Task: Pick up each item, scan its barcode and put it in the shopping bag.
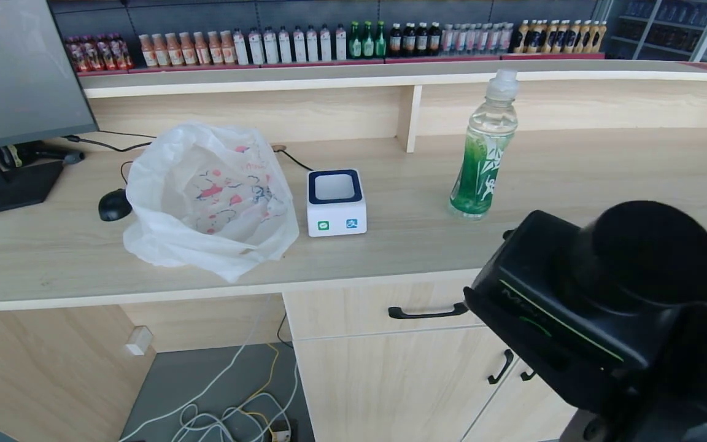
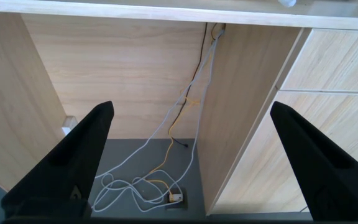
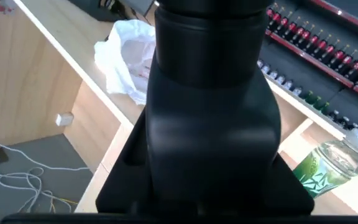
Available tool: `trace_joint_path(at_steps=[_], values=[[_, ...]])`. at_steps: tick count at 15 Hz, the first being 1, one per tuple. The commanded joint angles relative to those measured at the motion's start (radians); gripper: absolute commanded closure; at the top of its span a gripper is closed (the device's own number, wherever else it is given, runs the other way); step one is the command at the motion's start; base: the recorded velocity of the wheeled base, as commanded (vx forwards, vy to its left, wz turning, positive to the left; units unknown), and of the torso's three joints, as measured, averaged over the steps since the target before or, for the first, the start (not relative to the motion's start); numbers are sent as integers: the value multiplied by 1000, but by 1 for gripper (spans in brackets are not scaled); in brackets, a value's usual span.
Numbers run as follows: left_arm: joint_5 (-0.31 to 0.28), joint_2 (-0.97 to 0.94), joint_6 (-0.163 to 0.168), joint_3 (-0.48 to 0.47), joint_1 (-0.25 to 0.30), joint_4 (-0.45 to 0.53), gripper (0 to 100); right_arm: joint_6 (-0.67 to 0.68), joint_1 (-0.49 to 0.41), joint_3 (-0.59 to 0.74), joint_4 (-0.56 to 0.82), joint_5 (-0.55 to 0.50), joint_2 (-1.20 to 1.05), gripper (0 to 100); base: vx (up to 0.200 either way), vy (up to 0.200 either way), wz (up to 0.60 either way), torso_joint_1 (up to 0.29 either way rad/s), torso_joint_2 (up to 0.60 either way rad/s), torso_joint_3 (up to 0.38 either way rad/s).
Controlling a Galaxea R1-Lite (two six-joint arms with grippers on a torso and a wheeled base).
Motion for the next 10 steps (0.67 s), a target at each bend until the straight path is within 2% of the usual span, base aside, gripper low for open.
trace_joint_path(at_steps=[1,3,7,9,10], values=[[0,0,-1,0,0,0,0,-92,87,72,-5,10,-18,100,0,0,0,0,0,0],[0,0,-1,0,0,0,0,-184,131,126,-39,10,-45,100,0,0,0,0,0,0],[0,0,-1,0,0,0,0,-184,130,221,-88,27,-44,100,0,0,0,0,0,0],[0,0,-1,0,0,0,0,-382,38,200,-99,26,-16,100,0,0,0,0,0,0],[0,0,-1,0,0,0,0,-423,13,172,-117,26,-2,100,0,0,0,0,0,0]])
